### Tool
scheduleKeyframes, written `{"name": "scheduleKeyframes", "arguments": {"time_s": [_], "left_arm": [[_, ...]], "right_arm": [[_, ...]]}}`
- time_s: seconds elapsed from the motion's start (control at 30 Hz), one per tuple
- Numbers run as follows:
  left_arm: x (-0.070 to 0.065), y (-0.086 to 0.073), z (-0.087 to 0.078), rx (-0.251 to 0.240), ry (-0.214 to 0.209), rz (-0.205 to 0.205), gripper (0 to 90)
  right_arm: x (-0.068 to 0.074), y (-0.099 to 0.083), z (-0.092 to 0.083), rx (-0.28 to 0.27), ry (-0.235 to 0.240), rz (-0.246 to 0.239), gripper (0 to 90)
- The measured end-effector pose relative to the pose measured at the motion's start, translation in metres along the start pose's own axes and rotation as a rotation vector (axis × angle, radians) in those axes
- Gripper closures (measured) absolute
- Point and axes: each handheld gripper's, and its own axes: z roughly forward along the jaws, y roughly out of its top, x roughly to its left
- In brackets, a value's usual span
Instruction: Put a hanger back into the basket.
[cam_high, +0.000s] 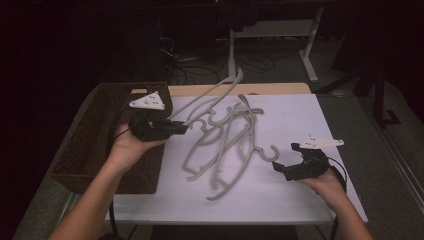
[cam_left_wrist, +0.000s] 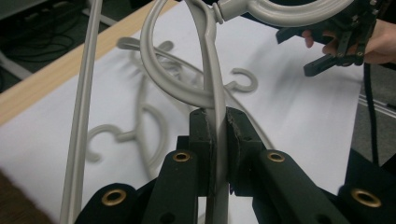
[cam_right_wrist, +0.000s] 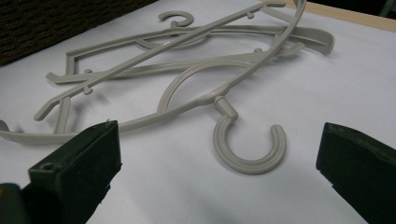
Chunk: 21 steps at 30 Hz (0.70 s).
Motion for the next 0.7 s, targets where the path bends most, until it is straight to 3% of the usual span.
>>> {"name": "scheduleKeyframes", "arguments": {"time_s": [0.4,0.7], "left_arm": [[0.038,-0.031,-0.067,-0.01,0.098,-0.056,82.4],[0.063,-0.064,-0.098,0.006,0.155,-0.115,82.4]], "right_arm": [[-0.001,0.0,-0.001,-0.002,-0.007,0.005,0.0],[-0.001,0.0,0.0,0.0,-0.009,0.005,0.0]]}}
